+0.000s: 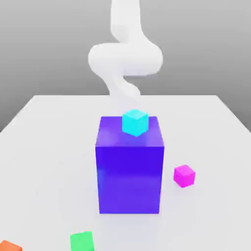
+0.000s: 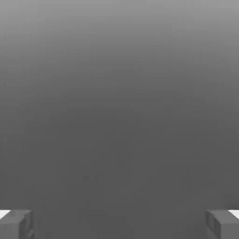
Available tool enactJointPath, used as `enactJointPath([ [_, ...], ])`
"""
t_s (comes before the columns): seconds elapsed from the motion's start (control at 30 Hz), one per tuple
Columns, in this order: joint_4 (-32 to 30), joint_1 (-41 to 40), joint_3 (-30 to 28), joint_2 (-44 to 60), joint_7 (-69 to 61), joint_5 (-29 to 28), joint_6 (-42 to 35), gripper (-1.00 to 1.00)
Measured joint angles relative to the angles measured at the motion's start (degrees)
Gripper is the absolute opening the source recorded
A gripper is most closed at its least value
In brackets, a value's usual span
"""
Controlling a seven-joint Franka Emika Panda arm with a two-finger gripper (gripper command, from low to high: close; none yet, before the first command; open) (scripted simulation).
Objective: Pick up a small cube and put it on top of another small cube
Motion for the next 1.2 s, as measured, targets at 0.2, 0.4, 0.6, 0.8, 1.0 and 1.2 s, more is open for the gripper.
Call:
enactJointPath([
  [0.2,-7.91,8.49,-1.08,7.95,-14.62,-1.04,6.88,0.00],
  [0.4,-15.61,16.52,-2.20,15.68,-29.06,-1.75,13.58,0.00],
  [0.6,-23.30,24.32,-3.19,23.41,-43.77,-2.10,20.30,0.00],
  [0.8,-31.00,31.37,-3.25,31.15,-59.03,-1.66,26.99,0.00],
  [1.0,-36.41,36.90,-2.90,39.99,-71.36,-0.48,34.53,0.00],
  [1.2,-34.52,34.91,-0.24,52.27,-73.17,1.34,44.61,0.00],
])
